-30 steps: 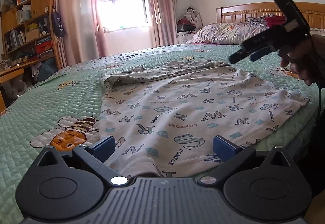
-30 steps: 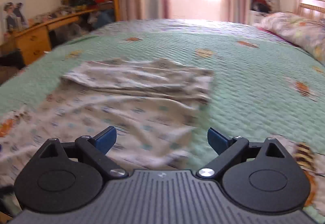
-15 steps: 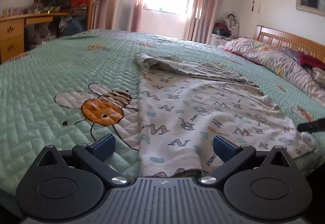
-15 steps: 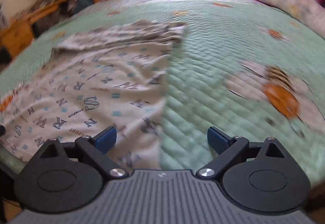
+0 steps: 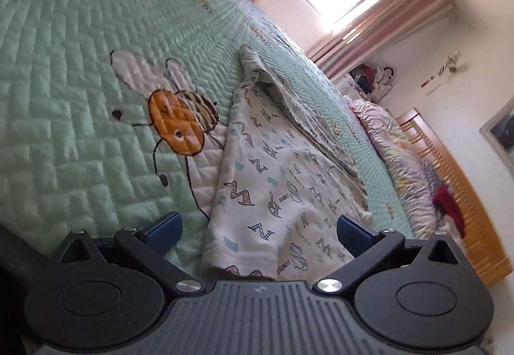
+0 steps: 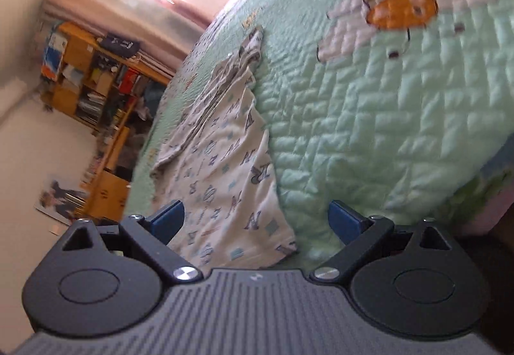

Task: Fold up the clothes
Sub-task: 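Grasp the garment side edge with the left gripper while the right gripper grasps it too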

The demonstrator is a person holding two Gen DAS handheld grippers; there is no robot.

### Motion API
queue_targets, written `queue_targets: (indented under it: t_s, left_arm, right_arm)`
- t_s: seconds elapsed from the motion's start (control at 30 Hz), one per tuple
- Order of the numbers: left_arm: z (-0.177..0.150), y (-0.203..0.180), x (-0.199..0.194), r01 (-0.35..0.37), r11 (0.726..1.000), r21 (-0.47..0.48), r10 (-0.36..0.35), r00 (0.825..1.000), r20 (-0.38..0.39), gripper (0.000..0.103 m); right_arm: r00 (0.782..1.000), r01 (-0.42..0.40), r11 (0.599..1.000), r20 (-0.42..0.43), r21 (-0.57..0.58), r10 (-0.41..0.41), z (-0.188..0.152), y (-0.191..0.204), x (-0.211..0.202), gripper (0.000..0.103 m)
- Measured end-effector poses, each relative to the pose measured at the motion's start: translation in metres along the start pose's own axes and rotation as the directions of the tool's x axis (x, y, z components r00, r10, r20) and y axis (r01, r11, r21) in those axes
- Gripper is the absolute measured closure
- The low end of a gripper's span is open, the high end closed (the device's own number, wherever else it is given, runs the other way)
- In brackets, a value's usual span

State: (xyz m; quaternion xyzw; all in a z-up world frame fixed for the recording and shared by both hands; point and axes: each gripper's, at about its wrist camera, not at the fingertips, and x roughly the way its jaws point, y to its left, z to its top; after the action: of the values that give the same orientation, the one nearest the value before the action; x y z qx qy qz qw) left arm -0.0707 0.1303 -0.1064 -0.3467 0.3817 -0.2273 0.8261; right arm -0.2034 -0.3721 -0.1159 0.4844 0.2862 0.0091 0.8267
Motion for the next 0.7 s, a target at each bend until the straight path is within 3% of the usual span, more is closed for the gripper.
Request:
queue_targets:
  t_s: [0.07, 0.2, 0.47, 0.57, 0.63, 0.7]
  left_arm:
    - [0.006, 0.012, 0.005, 0.041, 0.991, -0.124, -0.045, 0.999, -0.029, 0.001]
    - [0.017, 0.031, 0.015, 0.088, 0.944, -0.317, -0.115, 0.991, -0.065, 0.001]
    - [0.021, 0.039, 0.029, 0.110, 0.895, -0.433, -0.165, 0.982, -0.092, 0.001]
    - [0.020, 0.043, 0.035, 0.125, 0.861, -0.493, -0.199, 0.975, -0.102, 0.001]
    - [0.019, 0.046, 0.040, 0.131, 0.836, -0.533, -0.225, 0.968, -0.115, 0.001]
    - [0.016, 0.046, 0.045, 0.137, 0.822, -0.552, -0.243, 0.962, -0.123, 0.001]
  right_arm:
    - [0.998, -0.040, 0.997, -0.035, 0.067, 0.043, 0.001, -0.007, 0.003, 0.007]
    - [0.995, -0.069, 0.987, -0.056, 0.146, 0.078, 0.002, -0.013, 0.012, 0.006]
    - [0.993, -0.097, 0.973, -0.052, 0.208, 0.110, 0.002, -0.017, 0.017, 0.010]
    - [0.992, -0.094, 0.968, -0.056, 0.232, 0.110, 0.001, -0.020, 0.018, 0.024]
    - [0.990, -0.102, 0.964, -0.066, 0.245, 0.121, 0.001, -0.026, 0.019, 0.039]
    - [0.989, -0.103, 0.962, -0.075, 0.253, 0.126, 0.000, -0.028, 0.021, 0.046]
